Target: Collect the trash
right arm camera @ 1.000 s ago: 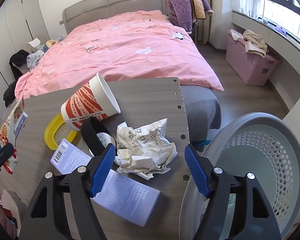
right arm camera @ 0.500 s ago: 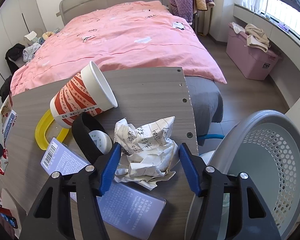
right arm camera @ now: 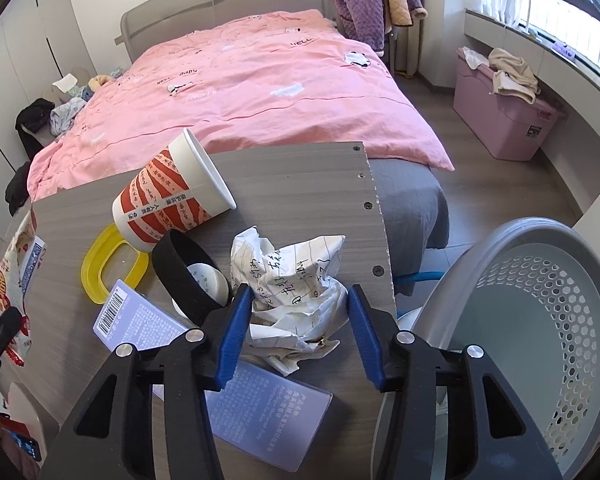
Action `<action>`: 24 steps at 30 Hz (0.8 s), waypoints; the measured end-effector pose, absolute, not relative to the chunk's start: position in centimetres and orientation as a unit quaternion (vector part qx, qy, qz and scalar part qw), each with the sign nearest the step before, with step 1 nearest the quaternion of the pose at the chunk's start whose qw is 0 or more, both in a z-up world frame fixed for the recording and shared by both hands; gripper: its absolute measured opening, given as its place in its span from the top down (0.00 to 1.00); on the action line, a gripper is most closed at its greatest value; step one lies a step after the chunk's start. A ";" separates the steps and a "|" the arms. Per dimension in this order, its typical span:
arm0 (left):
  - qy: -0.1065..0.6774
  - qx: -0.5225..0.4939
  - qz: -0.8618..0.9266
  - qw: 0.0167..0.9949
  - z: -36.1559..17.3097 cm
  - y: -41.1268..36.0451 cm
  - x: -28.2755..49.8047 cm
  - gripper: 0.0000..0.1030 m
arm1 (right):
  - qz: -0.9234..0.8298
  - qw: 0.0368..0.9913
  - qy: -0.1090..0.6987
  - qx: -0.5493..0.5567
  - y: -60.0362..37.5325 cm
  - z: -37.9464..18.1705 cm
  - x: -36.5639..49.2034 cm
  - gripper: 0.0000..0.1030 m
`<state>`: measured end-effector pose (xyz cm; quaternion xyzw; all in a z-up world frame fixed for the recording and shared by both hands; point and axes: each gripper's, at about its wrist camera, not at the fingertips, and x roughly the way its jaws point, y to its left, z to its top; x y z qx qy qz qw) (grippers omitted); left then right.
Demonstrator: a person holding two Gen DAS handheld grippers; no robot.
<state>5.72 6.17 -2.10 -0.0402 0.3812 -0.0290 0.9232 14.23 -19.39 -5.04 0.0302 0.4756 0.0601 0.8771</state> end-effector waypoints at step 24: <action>0.395 -0.041 -0.015 0.918 -3.6 7.7 5.6 0.40 | 0.063 0.886 0.455 0.068 -20.9 -3.7 12.6 0.53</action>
